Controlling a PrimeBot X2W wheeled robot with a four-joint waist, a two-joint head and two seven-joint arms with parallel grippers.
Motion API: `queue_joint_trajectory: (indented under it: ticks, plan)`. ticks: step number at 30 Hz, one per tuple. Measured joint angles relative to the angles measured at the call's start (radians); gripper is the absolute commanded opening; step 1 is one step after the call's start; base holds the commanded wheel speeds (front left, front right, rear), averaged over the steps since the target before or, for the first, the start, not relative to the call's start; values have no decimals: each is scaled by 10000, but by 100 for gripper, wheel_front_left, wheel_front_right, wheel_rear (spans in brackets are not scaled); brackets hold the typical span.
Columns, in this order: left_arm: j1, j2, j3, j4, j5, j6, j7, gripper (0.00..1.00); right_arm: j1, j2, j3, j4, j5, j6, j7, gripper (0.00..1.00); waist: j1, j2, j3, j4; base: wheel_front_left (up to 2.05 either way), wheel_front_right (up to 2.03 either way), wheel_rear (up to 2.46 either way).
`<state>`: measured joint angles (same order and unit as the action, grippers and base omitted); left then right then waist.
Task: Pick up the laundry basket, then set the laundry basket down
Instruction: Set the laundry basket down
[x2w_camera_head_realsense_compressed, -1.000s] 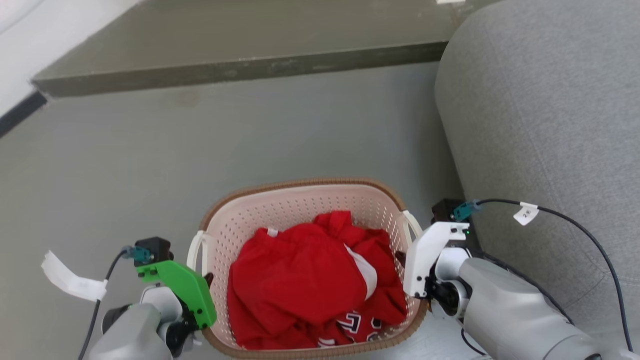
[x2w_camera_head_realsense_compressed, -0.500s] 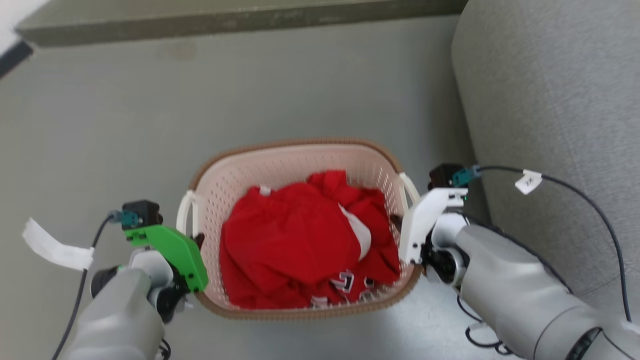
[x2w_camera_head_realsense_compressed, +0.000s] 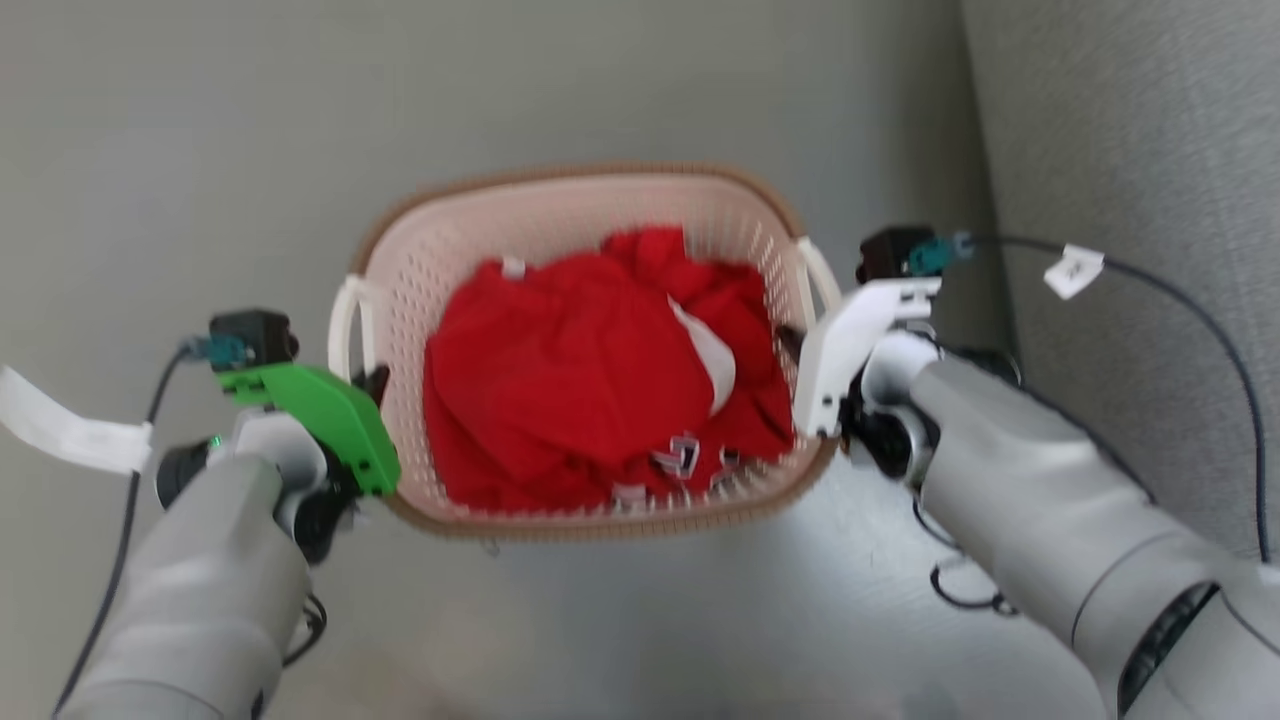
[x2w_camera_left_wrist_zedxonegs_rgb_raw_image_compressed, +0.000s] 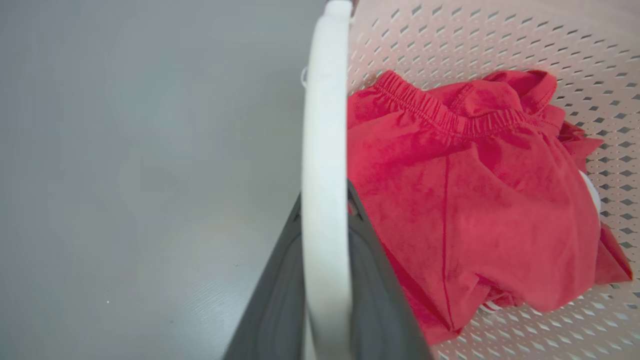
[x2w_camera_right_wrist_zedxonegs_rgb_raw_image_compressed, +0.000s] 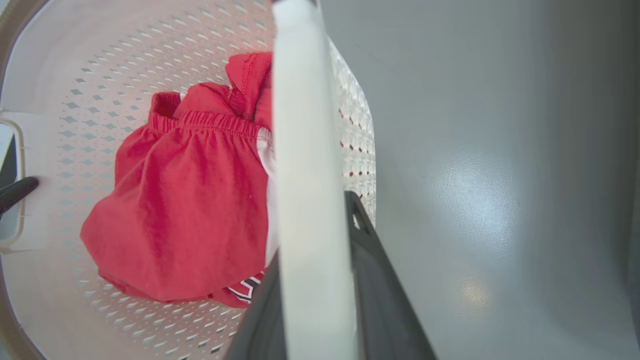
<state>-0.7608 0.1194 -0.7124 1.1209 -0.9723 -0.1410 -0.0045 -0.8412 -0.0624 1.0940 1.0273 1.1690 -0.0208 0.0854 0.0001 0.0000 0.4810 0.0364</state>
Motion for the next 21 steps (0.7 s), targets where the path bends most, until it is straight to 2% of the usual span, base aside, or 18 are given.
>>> queue_joint_trajectory:
  ticks: [21]
  plan:
    - [-1649,217,125,-123,357,2,-884,0,-1798,-58,10,-105,-88,-207,-694,0,0,0,2550,146,0,0,0]
